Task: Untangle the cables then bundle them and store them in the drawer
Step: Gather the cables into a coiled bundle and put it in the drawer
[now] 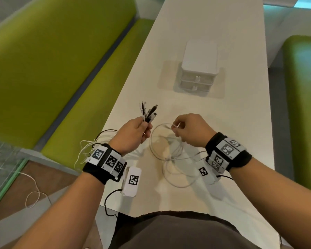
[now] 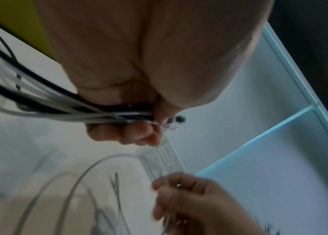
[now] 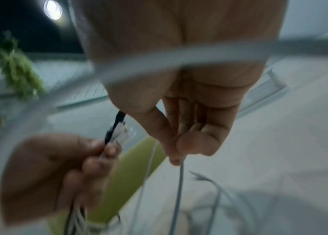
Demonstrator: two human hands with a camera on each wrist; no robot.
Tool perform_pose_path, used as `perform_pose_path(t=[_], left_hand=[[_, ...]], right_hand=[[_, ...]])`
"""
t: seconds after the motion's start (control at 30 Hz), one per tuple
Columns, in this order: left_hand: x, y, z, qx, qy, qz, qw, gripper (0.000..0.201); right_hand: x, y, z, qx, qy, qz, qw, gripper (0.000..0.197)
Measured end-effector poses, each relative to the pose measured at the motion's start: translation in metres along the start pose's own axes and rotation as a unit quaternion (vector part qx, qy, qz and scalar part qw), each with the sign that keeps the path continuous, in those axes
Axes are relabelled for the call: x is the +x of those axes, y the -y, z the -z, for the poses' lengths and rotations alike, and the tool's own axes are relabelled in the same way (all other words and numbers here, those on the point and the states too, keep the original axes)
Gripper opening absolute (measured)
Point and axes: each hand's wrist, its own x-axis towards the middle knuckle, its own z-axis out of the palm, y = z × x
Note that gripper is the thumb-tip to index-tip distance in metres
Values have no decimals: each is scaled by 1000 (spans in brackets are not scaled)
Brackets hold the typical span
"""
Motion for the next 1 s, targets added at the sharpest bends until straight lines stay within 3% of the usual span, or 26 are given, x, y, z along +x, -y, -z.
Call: perform_pose_path(t=[0.1,0.17,0.23,0.3,0.4,0.5,0.57,0.63,0.7,0.8,0.87,0.93,1.0], left_hand=[[-3,-7,-10,-25,-11,-29,999,27],[-4,-14,-14,-96,-19,-29,995,22],[-6,-22,-16,-141,-3,-18,990,30],[-5,-25,-21,-118,10,-26,993,38],[-5,-24,-27,-63,-31,-51,996,22],[-5,-23,-21,-78,-59,-49,994,17],[-5,-24,-9,-110,-89,-50,989,15],[-3,-25,7,-142,-135,-52,979,15],[-2,-25,25,-144,-171,-47,973,16],[-3,-27,39,-142,-195,-39,970,18],[-3,-29,39,-140,-195,-41,970,17],[-2,-31,35,-139,-189,-41,971,16],[-1,-30,31,-142,-178,-39,973,15]], right_hand=[[-17,14,26,144,9,3,989,9],[-26,23,34,195,24,40,980,23],[-33,29,31,175,30,83,981,34],[-39,32,21,101,24,138,985,24],[-37,25,3,62,39,178,981,11],[-23,-2,-14,-59,77,148,984,9],[-19,-23,-19,-159,119,101,975,14],[-21,-40,-18,-192,140,74,969,23],[-28,-48,-11,-142,157,35,977,36],[-38,-45,-4,35,176,-12,984,45],[-37,-41,-5,9,147,17,989,31],[-30,-38,-11,-38,66,57,995,18],[-25,-31,-18,4,-2,82,997,28]])
